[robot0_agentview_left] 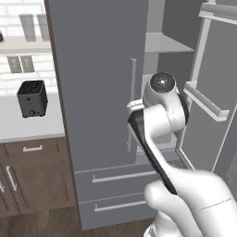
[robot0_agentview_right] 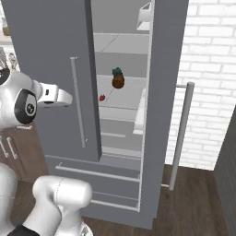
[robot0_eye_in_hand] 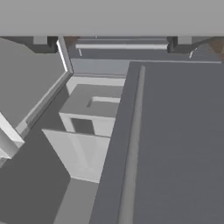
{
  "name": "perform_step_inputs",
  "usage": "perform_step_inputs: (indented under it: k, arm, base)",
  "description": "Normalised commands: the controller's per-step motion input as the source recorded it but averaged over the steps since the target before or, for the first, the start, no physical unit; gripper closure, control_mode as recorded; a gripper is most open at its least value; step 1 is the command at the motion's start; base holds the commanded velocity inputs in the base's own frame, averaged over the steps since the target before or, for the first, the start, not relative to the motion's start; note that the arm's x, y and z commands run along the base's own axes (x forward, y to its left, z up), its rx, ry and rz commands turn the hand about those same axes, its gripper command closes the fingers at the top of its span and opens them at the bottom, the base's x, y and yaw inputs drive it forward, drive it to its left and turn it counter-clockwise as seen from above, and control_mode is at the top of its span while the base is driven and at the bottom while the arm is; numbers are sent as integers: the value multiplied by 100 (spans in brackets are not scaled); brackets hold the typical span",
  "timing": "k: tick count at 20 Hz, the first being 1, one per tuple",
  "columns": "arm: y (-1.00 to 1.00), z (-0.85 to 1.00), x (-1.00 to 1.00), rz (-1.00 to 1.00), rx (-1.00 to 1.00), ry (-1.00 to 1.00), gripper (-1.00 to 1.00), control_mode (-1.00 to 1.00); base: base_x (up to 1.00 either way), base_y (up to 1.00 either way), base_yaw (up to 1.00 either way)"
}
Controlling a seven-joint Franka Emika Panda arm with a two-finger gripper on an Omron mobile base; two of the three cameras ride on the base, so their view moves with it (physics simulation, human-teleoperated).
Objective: Take the strawberry from the fridge and place it on top of the pancake, located on the dining counter.
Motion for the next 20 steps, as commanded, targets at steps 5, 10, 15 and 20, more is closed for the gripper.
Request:
perform_step_inputs:
  k: [5,10,15,20]
  arm:
    - [4,0,66,0,3,0,-100,-100]
    - [1,-4,71,1,6,0,-100,-100]
    - [1,-11,68,2,11,0,-100,-100]
    - [10,-7,59,0,4,0,-100,-100]
  base:
    - [0,0,0]
    - [0,0,0]
    - [0,0,0]
    - [0,0,0]
